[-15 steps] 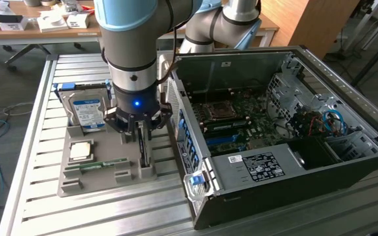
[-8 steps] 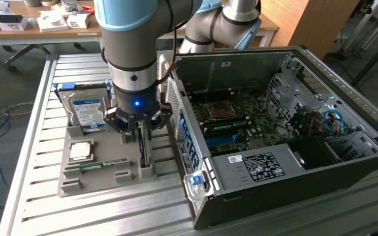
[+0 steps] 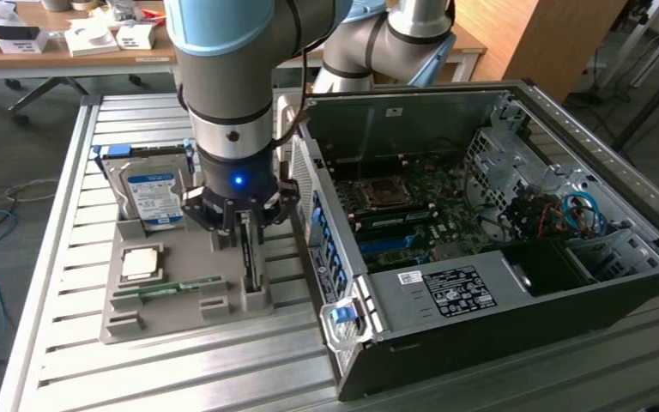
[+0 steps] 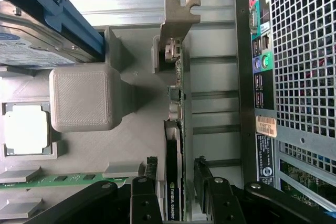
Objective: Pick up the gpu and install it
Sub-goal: 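Pick up the gpu and move the gpu toward the slot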
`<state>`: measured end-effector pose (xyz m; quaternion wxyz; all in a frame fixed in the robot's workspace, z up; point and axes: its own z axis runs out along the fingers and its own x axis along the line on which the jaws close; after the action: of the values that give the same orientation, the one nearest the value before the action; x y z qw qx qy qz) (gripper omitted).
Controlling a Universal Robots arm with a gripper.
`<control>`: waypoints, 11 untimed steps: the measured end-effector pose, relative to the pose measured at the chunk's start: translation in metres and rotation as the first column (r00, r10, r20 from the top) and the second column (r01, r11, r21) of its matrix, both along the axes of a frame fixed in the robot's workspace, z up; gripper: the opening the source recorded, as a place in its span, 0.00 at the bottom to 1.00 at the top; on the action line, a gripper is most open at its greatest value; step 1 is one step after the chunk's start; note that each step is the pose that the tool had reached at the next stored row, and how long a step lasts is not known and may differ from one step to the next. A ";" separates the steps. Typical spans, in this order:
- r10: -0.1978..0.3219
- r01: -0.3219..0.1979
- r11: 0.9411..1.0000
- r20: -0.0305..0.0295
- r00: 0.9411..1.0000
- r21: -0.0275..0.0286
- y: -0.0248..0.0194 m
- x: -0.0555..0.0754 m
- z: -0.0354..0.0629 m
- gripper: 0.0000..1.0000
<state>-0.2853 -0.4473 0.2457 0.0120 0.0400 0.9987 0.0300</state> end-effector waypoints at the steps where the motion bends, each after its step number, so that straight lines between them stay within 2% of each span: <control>1: 0.000 0.000 1.000 0.000 1.000 0.000 0.0000 0.000 -0.0012 0.42; 7: -0.004 0.004 1.000 0.000 1.000 0.000 0.0014 0.000 -0.0067 0.42; 11: -0.007 0.007 1.000 0.000 1.000 0.000 0.0050 -0.002 -0.0076 0.42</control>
<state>-0.2878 -0.4423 0.2381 0.0121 0.0437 0.9985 0.0299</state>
